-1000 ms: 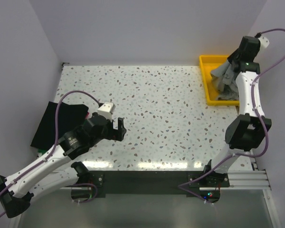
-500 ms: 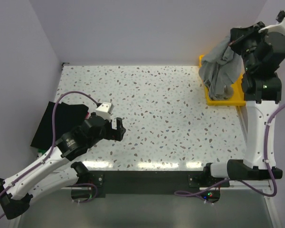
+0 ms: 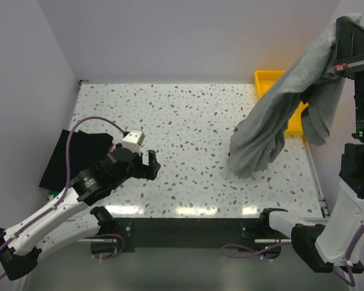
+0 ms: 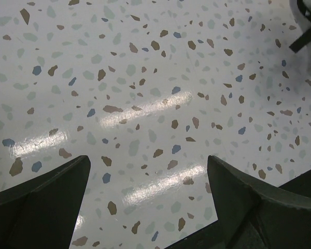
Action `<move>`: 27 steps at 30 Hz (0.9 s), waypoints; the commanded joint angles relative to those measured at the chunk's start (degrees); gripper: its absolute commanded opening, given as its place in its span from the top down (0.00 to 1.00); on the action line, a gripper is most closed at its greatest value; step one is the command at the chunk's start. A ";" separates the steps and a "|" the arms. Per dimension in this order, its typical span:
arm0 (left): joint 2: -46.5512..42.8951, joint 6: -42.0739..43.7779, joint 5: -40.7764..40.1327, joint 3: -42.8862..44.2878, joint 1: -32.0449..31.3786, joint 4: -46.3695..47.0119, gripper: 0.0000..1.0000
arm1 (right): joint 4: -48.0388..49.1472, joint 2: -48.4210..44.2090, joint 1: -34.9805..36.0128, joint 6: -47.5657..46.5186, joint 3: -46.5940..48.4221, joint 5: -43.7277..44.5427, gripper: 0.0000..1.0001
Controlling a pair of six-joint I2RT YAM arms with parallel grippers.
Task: Fold and stack the t-shirts
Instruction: Move the tshirt to the center of the board
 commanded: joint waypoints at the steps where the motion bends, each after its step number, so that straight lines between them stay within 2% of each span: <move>1: -0.12 0.74 -0.76 -0.33 -0.04 1.81 0.00 | 3.48 1.09 -0.06 5.01 0.06 -6.34 1.00; 3: 0.23 0.82 -0.58 -0.24 -0.04 1.90 0.00 | 5.75 1.01 -0.06 7.12 -2.30 -8.89 1.00; 9: 0.24 0.04 -0.67 0.11 -0.04 1.55 0.00 | 17.16 -0.49 1.16 14.60 -20.73 -17.25 1.00; 11: -0.11 -0.66 -0.32 0.28 -0.13 1.37 0.00 | 18.69 -0.67 6.16 12.42 -24.45 -13.94 1.00; 14: 0.06 -2.51 0.73 -0.07 -0.13 1.89 0.00 | 18.78 1.17 18.26 6.89 -29.29 -7.00 1.00; 16: 1.02 -4.09 0.83 -0.07 -0.13 1.90 0.00 | 19.04 5.47 21.72 5.20 -30.44 -5.22 1.00; 18: 1.81 -4.97 0.74 -0.15 -0.13 2.16 0.00 | 19.13 9.69 25.05 2.83 -28.87 -2.85 1.00; 21: 3.83 -7.34 1.70 -1.03 -0.13 3.30 0.00 | 16.50 19.35 26.30 0.37 -22.92 -0.12 1.00; 22: 4.45 -7.78 2.58 -1.56 -0.13 5.13 0.00 | 15.19 25.03 26.30 -0.25 -20.62 0.32 1.00; 27: 6.30 -11.30 9.43 -5.25 -0.13 11.64 0.00 | -0.81 39.92 25.34 -8.07 -1.57 2.52 0.94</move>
